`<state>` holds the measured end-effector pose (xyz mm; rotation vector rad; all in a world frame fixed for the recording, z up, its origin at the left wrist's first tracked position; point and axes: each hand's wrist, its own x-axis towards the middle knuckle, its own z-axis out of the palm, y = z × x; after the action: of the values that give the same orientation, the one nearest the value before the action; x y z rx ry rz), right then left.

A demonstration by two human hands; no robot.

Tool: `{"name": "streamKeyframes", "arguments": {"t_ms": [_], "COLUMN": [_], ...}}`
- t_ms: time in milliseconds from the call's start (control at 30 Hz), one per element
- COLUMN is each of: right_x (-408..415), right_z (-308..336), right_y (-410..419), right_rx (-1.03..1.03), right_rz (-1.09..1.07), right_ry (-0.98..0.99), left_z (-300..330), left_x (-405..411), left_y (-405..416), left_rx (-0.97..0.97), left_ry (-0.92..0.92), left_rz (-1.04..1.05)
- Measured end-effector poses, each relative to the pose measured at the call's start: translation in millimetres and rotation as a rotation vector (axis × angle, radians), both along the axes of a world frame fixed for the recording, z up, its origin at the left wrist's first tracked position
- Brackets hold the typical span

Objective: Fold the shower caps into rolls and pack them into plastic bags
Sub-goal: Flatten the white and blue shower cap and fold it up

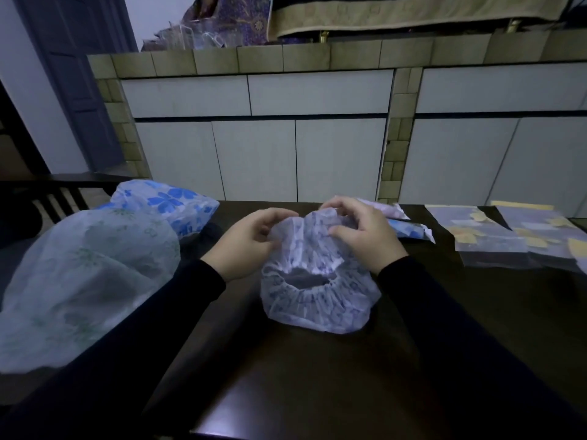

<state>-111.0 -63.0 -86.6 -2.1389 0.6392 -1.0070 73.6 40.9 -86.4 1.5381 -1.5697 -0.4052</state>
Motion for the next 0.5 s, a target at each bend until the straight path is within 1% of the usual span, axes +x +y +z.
{"name": "streamKeyframes", "arguments": {"t_ms": [67,100,133,167,267,333,400,500], "right_x": [5.4,7.3,8.7,9.3,7.5,3.6,-0.4,1.5], "right_z": [-4.9,-7.2,-10.0,-13.1,-21.0,-26.7,-30.4,-32.8], "right_y": [-0.8,-0.9,-1.9,-3.0,-5.1,-9.9,-15.9,-16.4], "right_rx": [0.065,0.091,0.11,0.118,0.121,0.094,0.094,0.12], "right_rz": [-0.088,-0.118,-0.137,-0.154,-0.241,-0.367,-0.477,-0.485], "right_ry": [-0.096,-0.14,-0.175,-0.198,-0.202,-0.084,0.019,0.103], "left_z": [-6.8,-10.4,-12.7,-15.3,-18.7,-18.5,-17.1,-22.0], "left_x": [-5.3,-7.3,-9.1,-11.0,-12.1,-1.3,12.5,21.6], "left_y": [-2.6,-4.0,-4.7,-5.2,-9.4,-11.9,-10.5,-9.0], "left_rx": [0.081,0.118,0.136,0.142,0.007,-0.089,-0.144,-0.133], "left_ry": [0.336,0.44,0.402,0.318,0.089,-0.005,-0.028,-0.132], "left_rz": [-0.005,0.016,0.062,0.109,0.265,0.416,0.524,0.579]}}
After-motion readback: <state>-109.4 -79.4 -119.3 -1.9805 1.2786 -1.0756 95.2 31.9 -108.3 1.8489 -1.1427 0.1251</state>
